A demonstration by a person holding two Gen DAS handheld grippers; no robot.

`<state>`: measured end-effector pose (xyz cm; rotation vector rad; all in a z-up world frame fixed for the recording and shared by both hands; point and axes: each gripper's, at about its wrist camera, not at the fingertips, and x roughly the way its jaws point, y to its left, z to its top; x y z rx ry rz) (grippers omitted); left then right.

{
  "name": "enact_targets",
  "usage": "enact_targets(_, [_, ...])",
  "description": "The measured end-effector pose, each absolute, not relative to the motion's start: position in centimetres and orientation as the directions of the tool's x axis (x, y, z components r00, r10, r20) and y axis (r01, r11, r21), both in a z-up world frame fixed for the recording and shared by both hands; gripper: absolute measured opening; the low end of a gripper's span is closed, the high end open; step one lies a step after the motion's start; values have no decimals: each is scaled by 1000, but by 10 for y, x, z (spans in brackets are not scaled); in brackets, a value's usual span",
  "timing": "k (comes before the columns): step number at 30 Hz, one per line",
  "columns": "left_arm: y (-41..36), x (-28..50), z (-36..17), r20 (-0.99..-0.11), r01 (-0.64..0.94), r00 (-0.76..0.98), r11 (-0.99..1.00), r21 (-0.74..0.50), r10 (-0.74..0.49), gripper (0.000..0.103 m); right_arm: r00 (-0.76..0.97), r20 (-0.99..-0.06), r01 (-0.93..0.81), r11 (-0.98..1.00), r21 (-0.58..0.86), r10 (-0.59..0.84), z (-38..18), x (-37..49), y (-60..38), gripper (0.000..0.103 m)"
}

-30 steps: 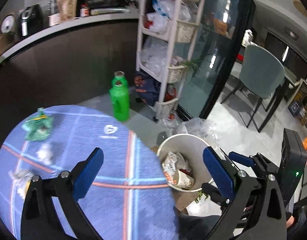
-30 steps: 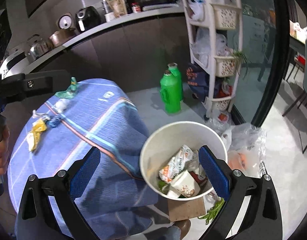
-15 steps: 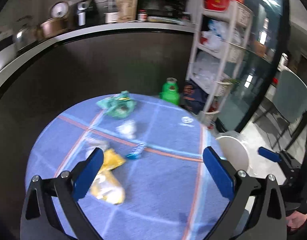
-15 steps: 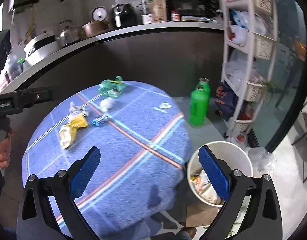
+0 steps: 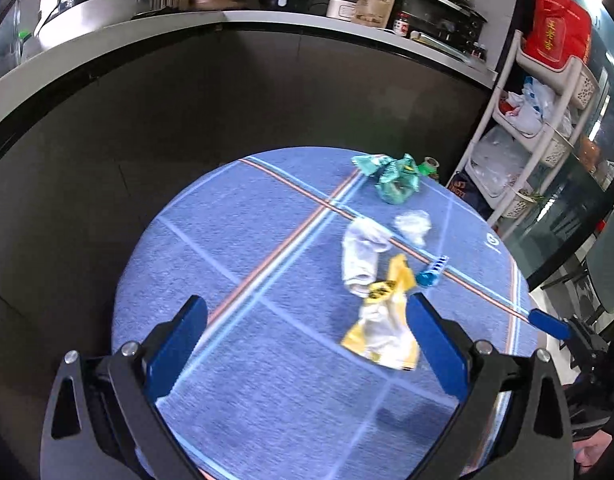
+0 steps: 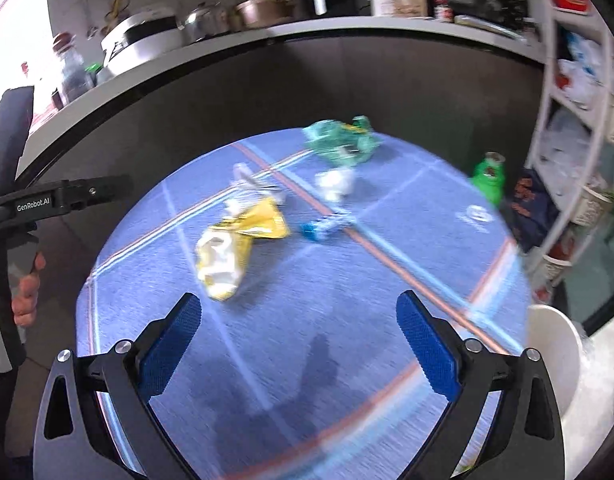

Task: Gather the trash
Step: 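Move both tools back over the table, then grasp the white tissue with the left tool while the right grasps the yellow wrapper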

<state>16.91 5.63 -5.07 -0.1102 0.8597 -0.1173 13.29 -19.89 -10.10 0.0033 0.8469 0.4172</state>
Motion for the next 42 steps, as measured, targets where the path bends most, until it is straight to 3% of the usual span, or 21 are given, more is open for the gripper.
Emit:
enact_targets(5, [70,181,-61,-761,47,633,988,-146,-142,99,534,-755,-403,899,169,381,-118,157,-155,72])
enact_targets(9, [68,189,-68,-768,66,623,989,-136,-147,99,514,-772,-401,900,170,374,-133,176,-136,69])
enact_targets(12, [66,194,-72,-769,89,620,988,-129,-156,99,506,-784,-387,907,165,358,-144,188,-131,57])
enact_targets(15, [62,202,-75,-770,110,613,985,-137,-175,99,478,-804,-377,909,175,353,-154,195,-131,28])
enact_targets(16, [59,205,-76,-769,119,612,983,-141,-184,99,475,-804,-380,907,180,358,-155,195,-132,10])
enact_targets(18, [55,211,-78,-769,137,606,979,-152,-204,99,485,-798,-390,905,167,357,-153,192,-136,4])
enact_targets(21, [43,226,-86,-769,175,586,967,-186,-254,97,495,-796,-394,906,150,348,-148,185,-145,3])
enact_targets(25, [18,250,-101,-776,237,548,948,-213,-312,87,518,-787,-366,918,150,336,-141,178,-165,3])
enact_targets(29, [-10,271,-119,-796,283,515,939,-194,-319,77,534,-784,-345,928,141,317,-137,175,-179,3])
enact_targets(34, [-33,288,-140,-835,308,468,939,-153,-289,56,541,-783,-326,935,141,307,-136,173,-194,3])
enact_targets(38, [-36,294,-147,-839,290,460,942,-169,-292,52,549,-778,-316,938,146,306,-135,172,-201,3])
enact_targets(40, [-35,296,-148,-840,281,455,943,-179,-295,32,551,-777,-310,939,149,305,-134,170,-203,4])
enact_targets(42, [-34,297,-149,-842,267,446,943,-199,-304,31,555,-774,-302,941,153,305,-132,169,-205,4])
